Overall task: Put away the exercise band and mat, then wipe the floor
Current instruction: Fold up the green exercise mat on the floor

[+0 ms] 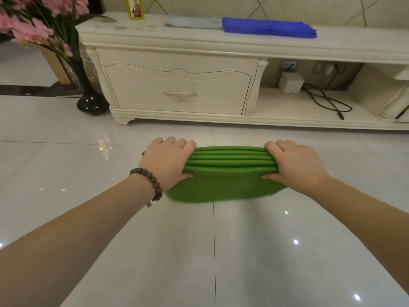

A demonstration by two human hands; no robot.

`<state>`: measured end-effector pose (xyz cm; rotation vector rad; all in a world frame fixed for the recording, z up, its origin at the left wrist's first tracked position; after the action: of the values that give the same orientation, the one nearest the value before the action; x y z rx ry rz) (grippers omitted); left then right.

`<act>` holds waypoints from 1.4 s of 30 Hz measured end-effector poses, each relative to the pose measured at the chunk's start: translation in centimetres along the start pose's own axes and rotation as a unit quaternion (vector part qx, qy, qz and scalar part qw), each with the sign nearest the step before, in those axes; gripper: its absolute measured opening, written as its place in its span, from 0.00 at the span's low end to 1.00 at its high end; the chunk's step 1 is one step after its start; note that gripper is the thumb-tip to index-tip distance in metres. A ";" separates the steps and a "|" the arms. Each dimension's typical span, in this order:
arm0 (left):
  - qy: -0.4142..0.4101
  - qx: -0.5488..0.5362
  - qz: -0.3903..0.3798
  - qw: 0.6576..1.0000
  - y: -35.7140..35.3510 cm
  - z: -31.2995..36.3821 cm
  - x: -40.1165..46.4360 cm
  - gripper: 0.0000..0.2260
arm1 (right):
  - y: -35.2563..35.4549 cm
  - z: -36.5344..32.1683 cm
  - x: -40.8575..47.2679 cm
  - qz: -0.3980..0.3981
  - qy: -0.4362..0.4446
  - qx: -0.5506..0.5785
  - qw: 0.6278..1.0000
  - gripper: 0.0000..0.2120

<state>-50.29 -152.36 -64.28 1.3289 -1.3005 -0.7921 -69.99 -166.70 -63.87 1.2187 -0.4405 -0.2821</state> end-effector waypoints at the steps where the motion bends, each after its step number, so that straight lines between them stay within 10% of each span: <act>1: 0.001 0.020 0.039 0.999 0.2 -0.1 -0.3 0.22 | 0.0 0.0 -0.1 0.043 -0.003 -0.008 0.999 0.29; 8: 0.026 0.038 0.188 0.981 -6.4 1.9 -6.1 0.23 | -6.8 -4.2 -3.8 0.141 -0.013 0.001 0.990 0.28; 12: 0.020 0.011 0.099 0.995 -13.7 5.1 -12.8 0.20 | -14.4 -9.5 -9.3 -0.030 -0.002 0.066 0.997 0.47; 22: 0.075 -0.088 -0.110 0.987 -18.2 4.6 -11.6 0.25 | -19.8 -13.9 -13.9 -0.183 -0.017 0.092 0.979 0.36; 28: 0.213 -0.101 -0.243 0.941 -23.9 1.0 -7.8 0.38 | -17.6 -14.5 -9.9 -0.163 -0.103 0.106 0.975 0.26; 34: 0.242 -0.155 -0.220 0.932 -26.0 0.4 -9.6 0.36 | -18.7 -20.5 0.0 -0.156 0.032 0.202 0.966 0.25; 42: 0.244 -0.183 -0.223 0.926 -26.9 0.3 -9.6 0.34 | -21.0 -21.8 8.1 -0.134 -0.039 0.202 0.969 0.22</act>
<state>-45.48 -147.45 -91.99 1.4085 -0.4314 -0.8848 -52.08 -158.85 -88.31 1.6762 -0.4119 -0.4890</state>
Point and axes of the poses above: each hand's wrist, its own x-axis towards the middle knuckle, its own y-axis out of the back of the hand, z = x × y, the point moved 7 cm from there along x, towards the middle knuckle, and after that the axes turned 3 degrees about y, right-handed, at the moved point
